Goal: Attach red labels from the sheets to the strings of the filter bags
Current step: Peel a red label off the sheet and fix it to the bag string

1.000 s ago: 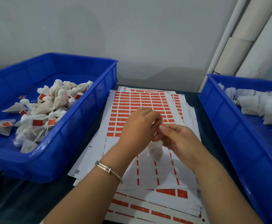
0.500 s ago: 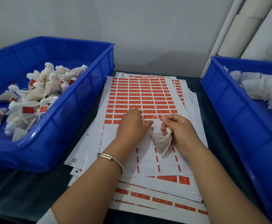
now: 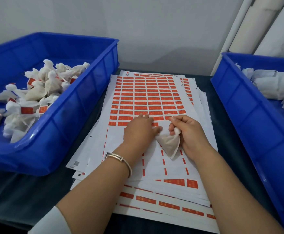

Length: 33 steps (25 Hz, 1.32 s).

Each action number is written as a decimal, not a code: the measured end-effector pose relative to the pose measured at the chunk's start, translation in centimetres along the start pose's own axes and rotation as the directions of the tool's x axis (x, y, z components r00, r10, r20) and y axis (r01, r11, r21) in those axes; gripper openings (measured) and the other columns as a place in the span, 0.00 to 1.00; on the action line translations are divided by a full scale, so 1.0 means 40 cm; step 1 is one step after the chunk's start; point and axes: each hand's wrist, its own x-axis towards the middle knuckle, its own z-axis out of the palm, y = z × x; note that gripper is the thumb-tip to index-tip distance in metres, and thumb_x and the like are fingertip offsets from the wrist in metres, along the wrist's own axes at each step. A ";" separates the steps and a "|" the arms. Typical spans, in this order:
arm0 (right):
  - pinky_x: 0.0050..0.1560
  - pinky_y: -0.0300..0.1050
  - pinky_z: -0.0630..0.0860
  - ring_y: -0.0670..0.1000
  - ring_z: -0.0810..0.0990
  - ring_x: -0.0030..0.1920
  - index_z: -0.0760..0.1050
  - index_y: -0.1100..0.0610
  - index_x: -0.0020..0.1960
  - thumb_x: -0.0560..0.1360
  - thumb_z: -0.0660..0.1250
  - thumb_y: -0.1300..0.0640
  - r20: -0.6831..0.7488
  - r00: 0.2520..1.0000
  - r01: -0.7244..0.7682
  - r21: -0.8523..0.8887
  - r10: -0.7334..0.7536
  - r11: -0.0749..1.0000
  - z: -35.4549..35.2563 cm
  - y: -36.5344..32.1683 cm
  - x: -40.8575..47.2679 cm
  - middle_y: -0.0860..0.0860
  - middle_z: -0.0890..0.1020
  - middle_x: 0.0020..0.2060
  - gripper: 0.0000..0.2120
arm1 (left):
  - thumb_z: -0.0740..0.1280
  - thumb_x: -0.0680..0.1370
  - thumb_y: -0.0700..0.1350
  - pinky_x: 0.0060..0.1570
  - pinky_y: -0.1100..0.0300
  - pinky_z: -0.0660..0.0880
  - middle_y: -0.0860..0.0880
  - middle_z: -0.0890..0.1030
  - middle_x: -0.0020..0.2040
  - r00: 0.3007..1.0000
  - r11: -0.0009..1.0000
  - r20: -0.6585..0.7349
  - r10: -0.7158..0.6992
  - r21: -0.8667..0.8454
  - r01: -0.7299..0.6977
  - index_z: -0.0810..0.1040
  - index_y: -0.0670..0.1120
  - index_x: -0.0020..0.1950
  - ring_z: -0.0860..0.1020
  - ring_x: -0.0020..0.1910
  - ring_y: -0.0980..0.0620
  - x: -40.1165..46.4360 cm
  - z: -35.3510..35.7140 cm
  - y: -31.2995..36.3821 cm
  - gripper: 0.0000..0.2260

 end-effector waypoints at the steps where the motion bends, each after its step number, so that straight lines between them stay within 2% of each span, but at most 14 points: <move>1: 0.41 0.42 0.78 0.45 0.77 0.29 0.81 0.50 0.35 0.77 0.66 0.57 0.007 1.000 0.005 -0.004 -0.005 1.000 0.001 0.001 0.001 0.50 0.80 0.29 0.13 | 0.58 0.77 0.61 0.54 0.52 0.73 0.50 0.71 0.69 0.999 0.998 0.025 0.025 0.050 -0.027 0.71 0.50 0.67 0.71 0.65 0.48 0.000 -0.006 0.004 0.23; 4: 0.43 0.43 0.76 0.44 0.78 0.30 0.81 0.48 0.33 0.78 0.65 0.57 0.032 0.999 0.030 -0.023 -0.029 0.999 0.003 0.007 0.004 0.48 0.79 0.29 0.16 | 0.57 0.80 0.56 0.47 0.54 0.75 0.49 0.76 0.62 0.992 0.983 0.043 0.115 0.137 -0.120 0.75 0.51 0.63 0.76 0.57 0.47 -0.012 -0.024 0.015 0.17; 6: 0.44 0.43 0.76 0.44 0.78 0.31 0.81 0.48 0.33 0.78 0.66 0.56 0.044 0.998 0.039 -0.028 -0.038 0.999 0.001 0.008 0.003 0.48 0.80 0.29 0.15 | 0.58 0.80 0.56 0.42 0.58 0.74 0.50 0.80 0.49 0.994 0.992 -0.026 0.108 0.067 -0.106 0.79 0.50 0.55 0.78 0.44 0.50 -0.030 -0.030 0.017 0.15; 8: 0.43 0.42 0.77 0.45 0.79 0.31 0.81 0.48 0.33 0.77 0.66 0.56 0.054 0.998 0.036 -0.009 -0.035 0.999 -0.003 0.008 0.002 0.49 0.80 0.29 0.15 | 0.58 0.80 0.55 0.42 0.59 0.75 0.51 0.80 0.40 0.989 0.992 -0.080 0.127 0.035 -0.125 0.80 0.49 0.49 0.76 0.37 0.51 -0.044 -0.038 0.018 0.14; 12: 0.42 0.42 0.77 0.45 0.79 0.31 0.81 0.48 0.33 0.77 0.66 0.57 0.061 0.998 0.032 0.004 -0.032 0.999 -0.006 0.008 0.004 0.49 0.80 0.30 0.15 | 0.57 0.81 0.53 0.44 0.59 0.76 0.51 0.79 0.40 0.978 0.977 -0.076 0.193 0.106 -0.185 0.79 0.49 0.48 0.77 0.37 0.52 -0.046 -0.053 0.027 0.13; 16: 0.40 0.40 0.77 0.46 0.78 0.30 0.81 0.50 0.34 0.77 0.66 0.58 0.057 0.998 0.033 0.015 -0.034 0.999 -0.008 0.008 0.004 0.50 0.80 0.29 0.14 | 0.59 0.81 0.48 0.43 0.59 0.77 0.51 0.79 0.39 0.977 0.976 -0.097 0.189 0.126 -0.176 0.79 0.48 0.48 0.77 0.36 0.51 -0.040 -0.045 0.025 0.10; 19: 0.38 0.39 0.78 0.46 0.78 0.30 0.81 0.51 0.35 0.77 0.66 0.58 0.053 0.998 0.029 0.023 -0.030 0.999 -0.009 0.006 0.002 0.50 0.80 0.29 0.13 | 0.59 0.81 0.49 0.43 0.61 0.76 0.51 0.80 0.41 0.981 0.992 -0.150 0.121 0.044 -0.115 0.79 0.48 0.48 0.77 0.36 0.52 -0.027 -0.033 0.015 0.10; 22: 0.38 0.39 0.79 0.46 0.78 0.30 0.82 0.50 0.35 0.77 0.67 0.57 0.049 0.999 0.017 0.012 -0.018 1.000 -0.007 0.003 -0.002 0.50 0.81 0.30 0.12 | 0.61 0.79 0.49 0.37 0.65 0.69 0.51 0.79 0.39 0.975 0.997 -0.217 0.047 -0.050 -0.059 0.81 0.48 0.45 0.74 0.33 0.55 -0.018 -0.021 0.012 0.10; 24: 0.38 0.41 0.79 0.46 0.78 0.30 0.82 0.50 0.36 0.76 0.68 0.57 0.039 0.999 0.007 0.030 -0.008 1.000 -0.006 -0.003 -0.007 0.51 0.81 0.31 0.10 | 0.63 0.79 0.48 0.33 0.67 0.66 0.52 0.78 0.37 0.973 0.977 -0.223 -0.050 -0.216 0.001 0.79 0.48 0.44 0.73 0.33 0.56 -0.014 -0.023 0.009 0.09; 26: 0.37 0.40 0.80 0.47 0.79 0.32 0.82 0.50 0.38 0.75 0.68 0.56 0.020 1.000 0.004 0.062 -0.005 0.998 -0.006 -0.010 -0.014 0.50 0.84 0.35 0.09 | 0.63 0.79 0.49 0.31 0.70 0.65 0.57 0.75 0.35 0.956 0.873 -0.189 -0.226 -0.475 0.112 0.76 0.51 0.42 0.74 0.33 0.57 -0.011 -0.034 0.003 0.06; 27: 0.39 0.41 0.80 0.47 0.81 0.34 0.82 0.49 0.39 0.75 0.69 0.55 0.006 1.000 0.014 0.044 -0.014 0.999 -0.007 -0.012 -0.017 0.49 0.85 0.38 0.08 | 0.63 0.78 0.50 0.31 0.71 0.65 0.59 0.74 0.35 0.936 0.790 -0.159 -0.314 -0.591 0.164 0.74 0.54 0.41 0.75 0.34 0.57 -0.012 -0.043 0.000 0.06; 29: 0.42 0.39 0.80 0.46 0.82 0.42 0.81 0.46 0.42 0.75 0.68 0.51 -0.038 0.996 0.082 -0.101 -0.086 0.992 -0.010 -0.018 -0.022 0.42 0.84 0.43 0.04 | 0.63 0.78 0.52 0.30 0.71 0.67 0.60 0.75 0.35 0.881 0.583 -0.083 -0.465 -0.778 0.234 0.74 0.55 0.39 0.77 0.35 0.57 -0.017 -0.060 -0.007 0.08; 31: 0.45 0.36 0.77 0.43 0.81 0.46 0.79 0.44 0.43 0.75 0.68 0.49 -0.055 0.975 0.197 -0.223 -0.215 0.955 -0.010 -0.036 -0.029 0.35 0.83 0.43 0.03 | 0.63 0.78 0.52 0.30 0.70 0.68 0.58 0.77 0.35 0.822 0.369 0.004 -0.569 -0.893 0.260 0.75 0.56 0.38 0.77 0.36 0.56 -0.021 -0.083 -0.015 0.08; 33: 0.43 0.31 0.75 0.37 0.80 0.46 0.78 0.43 0.42 0.75 0.68 0.50 -0.014 0.943 0.311 -0.309 -0.332 0.899 -0.009 -0.060 -0.036 0.30 0.81 0.40 0.04 | 0.64 0.78 0.51 0.33 0.67 0.72 0.56 0.79 0.33 0.794 0.219 0.079 -0.603 -0.941 0.259 0.77 0.55 0.36 0.79 0.36 0.54 -0.020 -0.101 -0.023 0.10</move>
